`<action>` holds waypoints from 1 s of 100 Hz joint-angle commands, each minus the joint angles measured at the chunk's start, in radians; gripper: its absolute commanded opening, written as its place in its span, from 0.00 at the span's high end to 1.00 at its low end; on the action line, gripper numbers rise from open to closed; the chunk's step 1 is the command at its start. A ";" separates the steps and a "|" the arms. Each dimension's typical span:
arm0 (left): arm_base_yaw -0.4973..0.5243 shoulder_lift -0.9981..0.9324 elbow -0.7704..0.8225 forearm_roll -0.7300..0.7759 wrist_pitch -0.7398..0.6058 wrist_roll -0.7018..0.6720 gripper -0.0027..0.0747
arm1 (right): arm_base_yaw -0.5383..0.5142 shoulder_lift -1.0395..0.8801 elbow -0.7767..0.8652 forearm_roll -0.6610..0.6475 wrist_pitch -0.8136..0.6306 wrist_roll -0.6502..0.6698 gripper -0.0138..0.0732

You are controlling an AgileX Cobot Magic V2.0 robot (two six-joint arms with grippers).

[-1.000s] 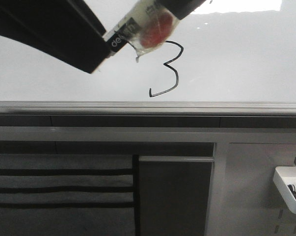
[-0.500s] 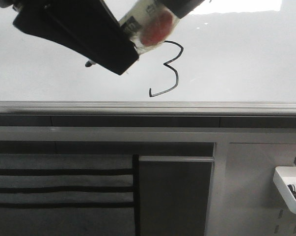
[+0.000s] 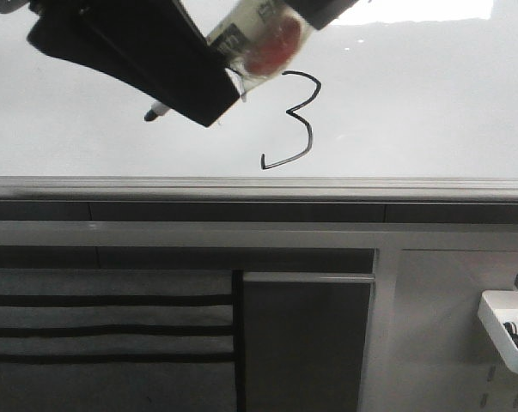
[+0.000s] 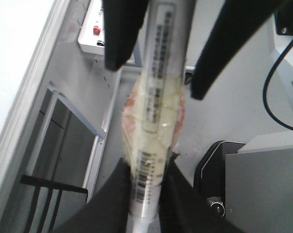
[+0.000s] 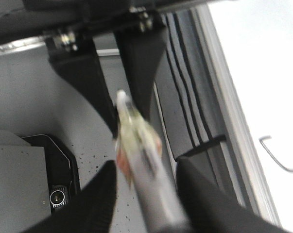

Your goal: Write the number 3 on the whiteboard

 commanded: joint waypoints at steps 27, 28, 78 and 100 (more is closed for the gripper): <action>0.210 -0.002 0.019 -0.063 -0.270 -0.070 0.99 | -0.283 -0.164 -0.035 -0.020 -0.044 0.189 0.42; 0.221 0.003 0.022 -0.066 -0.280 -0.081 0.99 | -0.291 -0.166 -0.035 -0.020 -0.039 0.189 0.42; 0.404 0.180 0.037 -0.357 -0.624 -0.155 0.99 | -0.323 -0.183 -0.028 -0.018 0.051 0.189 0.42; 0.406 0.180 0.037 -0.359 -0.636 -0.155 0.98 | -0.323 -0.183 -0.028 -0.018 0.051 0.189 0.42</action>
